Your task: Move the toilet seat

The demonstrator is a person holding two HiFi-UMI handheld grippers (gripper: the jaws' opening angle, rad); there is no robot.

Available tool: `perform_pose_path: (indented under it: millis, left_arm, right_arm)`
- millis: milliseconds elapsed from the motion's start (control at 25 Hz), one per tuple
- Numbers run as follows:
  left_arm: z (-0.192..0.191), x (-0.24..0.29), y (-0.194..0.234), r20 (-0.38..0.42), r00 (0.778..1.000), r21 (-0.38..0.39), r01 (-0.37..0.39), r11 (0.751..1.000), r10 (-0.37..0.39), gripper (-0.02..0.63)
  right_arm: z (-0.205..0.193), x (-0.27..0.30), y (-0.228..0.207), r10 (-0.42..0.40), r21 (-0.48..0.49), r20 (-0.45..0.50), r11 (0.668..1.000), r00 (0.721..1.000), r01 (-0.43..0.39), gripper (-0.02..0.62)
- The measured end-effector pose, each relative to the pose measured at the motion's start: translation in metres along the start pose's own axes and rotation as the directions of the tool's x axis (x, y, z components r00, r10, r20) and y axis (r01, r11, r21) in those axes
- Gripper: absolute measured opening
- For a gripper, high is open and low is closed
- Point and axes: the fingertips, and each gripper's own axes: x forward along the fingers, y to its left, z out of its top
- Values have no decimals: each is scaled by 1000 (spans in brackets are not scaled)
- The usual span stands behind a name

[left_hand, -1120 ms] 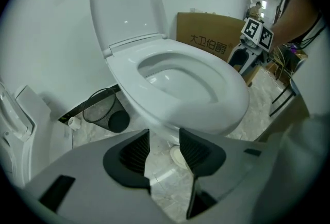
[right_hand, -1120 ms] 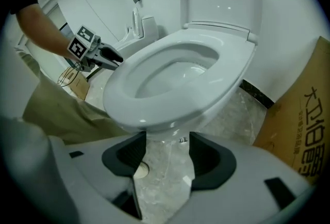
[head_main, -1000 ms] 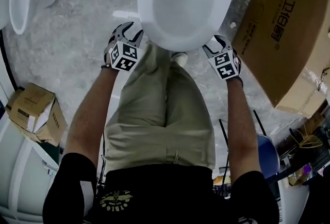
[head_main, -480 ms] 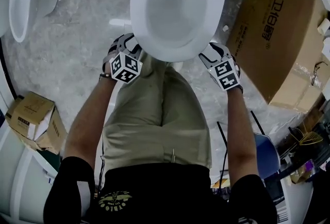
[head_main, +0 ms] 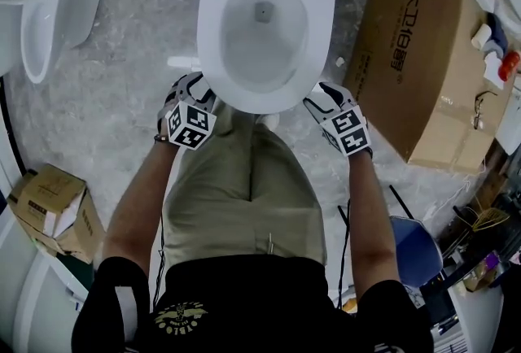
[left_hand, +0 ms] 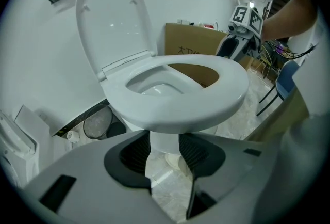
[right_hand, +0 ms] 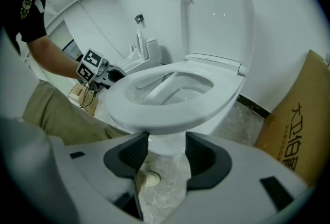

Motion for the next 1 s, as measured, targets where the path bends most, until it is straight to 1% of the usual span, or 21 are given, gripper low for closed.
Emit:
perform_pose_path:
  millis: [200,400,600,760,880,1000]
  left_arm:
    - [13,-13,6,13,1000,-33,-16,999,17,178]
    - [24,-24,10,2,999,-65,-38,997,38,178]
    - [38,-34,16,-2,999,-87,-37,996,37,178]
    - [48,-43,21,-5,999,-101,-37,994,37,178]
    - [53,-51,26,-14,999,-112,-46,993,45,179]
    - [63,-56,30,-16,999,-126,-42,991,40,179]
  right_arm:
    - [15,-16,0,-15,-22,20,1000,1000,15,242]
    - [24,-28,-2,-16,-7,34,1000,999,16,242]
    - [38,-43,-4,-21,-1,42,1000,999,22,242]
    - [49,-53,-6,-26,-19,36,999,999,26,242]
    - [58,-58,-5,-15,-20,39,1000,999,16,242]
    - [67,-67,-9,-22,-21,42,1000,999,22,242]
